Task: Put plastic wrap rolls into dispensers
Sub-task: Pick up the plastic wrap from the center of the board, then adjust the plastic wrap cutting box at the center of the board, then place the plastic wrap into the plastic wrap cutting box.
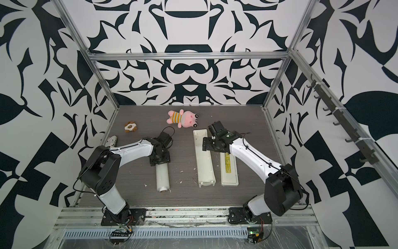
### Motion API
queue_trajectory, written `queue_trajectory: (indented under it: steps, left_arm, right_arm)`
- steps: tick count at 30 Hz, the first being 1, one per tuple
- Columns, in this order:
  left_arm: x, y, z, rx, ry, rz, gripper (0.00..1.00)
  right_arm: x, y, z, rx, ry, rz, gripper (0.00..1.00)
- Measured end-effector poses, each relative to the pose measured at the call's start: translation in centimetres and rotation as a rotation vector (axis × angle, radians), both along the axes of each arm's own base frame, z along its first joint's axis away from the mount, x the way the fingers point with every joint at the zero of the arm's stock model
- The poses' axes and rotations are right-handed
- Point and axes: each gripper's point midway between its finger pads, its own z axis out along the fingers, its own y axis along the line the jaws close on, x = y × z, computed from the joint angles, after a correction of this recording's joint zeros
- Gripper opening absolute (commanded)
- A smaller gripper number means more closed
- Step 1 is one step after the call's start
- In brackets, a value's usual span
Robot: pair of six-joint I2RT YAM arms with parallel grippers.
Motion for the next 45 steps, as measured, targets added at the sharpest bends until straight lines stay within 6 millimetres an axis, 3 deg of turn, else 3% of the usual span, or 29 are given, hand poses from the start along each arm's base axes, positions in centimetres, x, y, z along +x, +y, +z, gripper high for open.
queue_trajectory:
  steps: [4, 8, 12, 16, 22, 27, 33, 38, 45]
  left_arm:
    - [0.5, -1.2, 2.6, 0.014, 0.007, -0.035, 0.41]
    - [2.3, -5.4, 7.9, -0.032, -0.095, -0.1, 0.41]
    - [3.9, -10.1, 13.9, -0.133, -0.232, -0.153, 0.41]
    - [4.6, -12.6, 16.8, -0.184, -0.296, -0.178, 0.4]
    - [5.2, -12.8, 16.5, -0.168, -0.312, -0.168, 0.4]
    - [5.6, -13.4, 16.3, -0.186, -0.32, -0.155, 0.39]
    - [5.7, -14.6, 16.6, -0.226, -0.34, -0.144, 0.39]
    - [5.6, -16.1, 15.8, -0.218, -0.321, -0.169, 0.39]
    - [4.8, -21.2, 13.6, -0.203, -0.308, -0.232, 0.39]
  right_arm:
    - [-0.1, -1.5, -1.4, 0.012, 0.031, -0.022, 0.81]
    - [-0.6, -1.9, -2.8, 0.023, 0.069, -0.024, 0.77]
    - [-0.9, -1.5, -4.4, 0.05, 0.096, -0.023, 0.59]
    - [-1.5, -0.5, -6.6, 0.116, 0.149, -0.038, 0.57]
    - [-3.0, 1.9, -8.8, 0.203, 0.223, -0.023, 0.56]
    - [-3.0, 3.8, -7.9, 0.248, 0.208, 0.009, 0.57]
    - [-2.7, 4.5, -6.4, 0.309, 0.184, 0.004, 0.59]
    - [-2.9, 3.2, -4.3, 0.292, 0.129, 0.009, 0.6]
    - [-2.3, -0.8, -0.8, 0.275, 0.018, -0.052, 0.6]
